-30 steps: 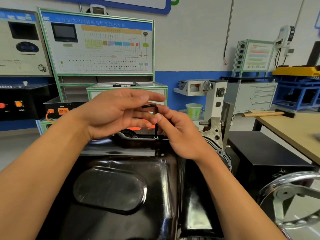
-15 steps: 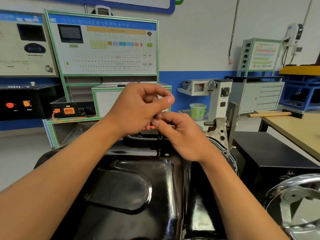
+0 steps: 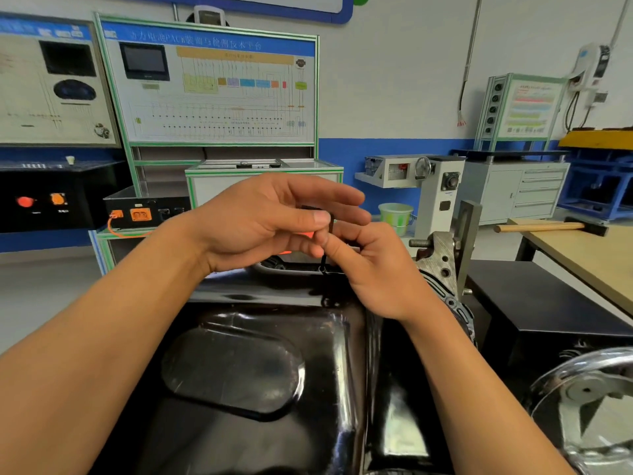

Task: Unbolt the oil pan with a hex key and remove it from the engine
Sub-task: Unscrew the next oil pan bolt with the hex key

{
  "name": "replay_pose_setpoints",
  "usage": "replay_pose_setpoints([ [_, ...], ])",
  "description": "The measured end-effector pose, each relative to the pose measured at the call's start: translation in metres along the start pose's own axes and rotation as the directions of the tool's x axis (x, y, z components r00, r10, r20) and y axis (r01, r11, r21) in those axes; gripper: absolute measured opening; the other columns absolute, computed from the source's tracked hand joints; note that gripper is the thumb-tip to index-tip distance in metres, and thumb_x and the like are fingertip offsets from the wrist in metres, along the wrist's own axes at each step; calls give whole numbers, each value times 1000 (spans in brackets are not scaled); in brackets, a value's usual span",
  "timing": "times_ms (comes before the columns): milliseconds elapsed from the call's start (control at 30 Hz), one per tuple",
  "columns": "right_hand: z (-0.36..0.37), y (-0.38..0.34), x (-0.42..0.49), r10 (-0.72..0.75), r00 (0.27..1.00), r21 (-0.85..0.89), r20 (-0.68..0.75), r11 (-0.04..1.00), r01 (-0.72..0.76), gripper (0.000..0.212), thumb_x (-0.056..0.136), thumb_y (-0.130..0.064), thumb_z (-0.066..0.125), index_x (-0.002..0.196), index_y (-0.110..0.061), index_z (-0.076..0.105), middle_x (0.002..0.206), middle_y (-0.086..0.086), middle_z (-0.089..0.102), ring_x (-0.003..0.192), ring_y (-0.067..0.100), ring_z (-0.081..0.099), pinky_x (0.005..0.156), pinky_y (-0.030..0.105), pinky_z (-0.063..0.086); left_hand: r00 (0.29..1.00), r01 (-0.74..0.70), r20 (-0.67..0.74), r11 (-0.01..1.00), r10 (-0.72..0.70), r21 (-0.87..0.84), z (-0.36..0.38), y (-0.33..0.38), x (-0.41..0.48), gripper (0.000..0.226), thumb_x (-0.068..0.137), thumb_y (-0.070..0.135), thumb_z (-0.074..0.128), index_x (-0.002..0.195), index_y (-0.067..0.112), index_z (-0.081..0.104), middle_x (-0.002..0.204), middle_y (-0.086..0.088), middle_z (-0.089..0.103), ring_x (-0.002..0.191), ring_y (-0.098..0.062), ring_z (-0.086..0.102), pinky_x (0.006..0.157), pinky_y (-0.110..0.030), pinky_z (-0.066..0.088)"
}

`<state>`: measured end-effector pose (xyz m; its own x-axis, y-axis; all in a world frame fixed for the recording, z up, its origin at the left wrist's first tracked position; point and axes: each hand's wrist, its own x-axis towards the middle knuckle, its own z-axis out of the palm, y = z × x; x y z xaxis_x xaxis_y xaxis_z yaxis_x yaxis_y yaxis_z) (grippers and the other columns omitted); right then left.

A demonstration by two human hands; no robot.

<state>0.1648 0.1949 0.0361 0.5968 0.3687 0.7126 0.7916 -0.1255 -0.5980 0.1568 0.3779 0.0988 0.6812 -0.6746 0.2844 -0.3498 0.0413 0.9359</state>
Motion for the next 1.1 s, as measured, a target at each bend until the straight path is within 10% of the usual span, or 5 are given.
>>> replay_pose_setpoints([
  [233, 0, 1, 0, -5, 999, 42, 43, 999, 4, 19, 102, -19, 56, 99, -15, 74, 73, -16, 70, 67, -3, 60, 72, 14, 44, 996, 75, 50, 994, -71, -82, -7, 3, 0, 35, 94, 13, 49, 125, 12, 66, 121, -16, 68, 77, -13, 58, 65, -25, 51],
  [333, 0, 3, 1, 18, 998, 94, 66, 995, -25, 22, 101, -16, 59, 120, -17, 70, 99, 12, 77, 98, 27, 71, 93, 40, 52, 989, 90, 120, 994, -81, -69, -10, 5, -3, 37, 91, 10, 53, 123, 16, 68, 117, -14, 69, 71, -11, 53, 61, -22, 46],
  [500, 0, 2, 2, 6, 998, 159, 55, 987, -15, 38, 95, -10, 65, 74, -40, 75, 101, 31, 70, 104, 51, 62, 97, 64, 45, 987, 107, 125, 994, -104, -19, -11, 5, -6, 28, 83, 6, 69, 107, 19, 77, 99, -14, 68, 64, -9, 46, 52, -18, 42],
  [667, -1, 7, 1, 34, 999, 151, 39, 988, -39, 18, 96, -9, 64, 106, 1, 76, 103, 20, 75, 105, 37, 68, 99, 54, 48, 995, 96, 37, 994, -98, 47, -6, 4, -4, 25, 73, 11, 76, 96, 20, 80, 81, -6, 66, 60, -8, 54, 48, -16, 42],
  [1100, 3, 9, 5, -12, 1000, 133, 12, 991, 10, 23, 97, -16, 62, 85, -31, 76, 64, -13, 65, 62, -1, 49, 62, 15, 39, 817, -165, -316, 721, 482, 673, 33, -8, 17, 6, 93, 16, 65, 94, 19, 70, 45, -10, 51, 37, -21, 43, 45, -19, 37],
])
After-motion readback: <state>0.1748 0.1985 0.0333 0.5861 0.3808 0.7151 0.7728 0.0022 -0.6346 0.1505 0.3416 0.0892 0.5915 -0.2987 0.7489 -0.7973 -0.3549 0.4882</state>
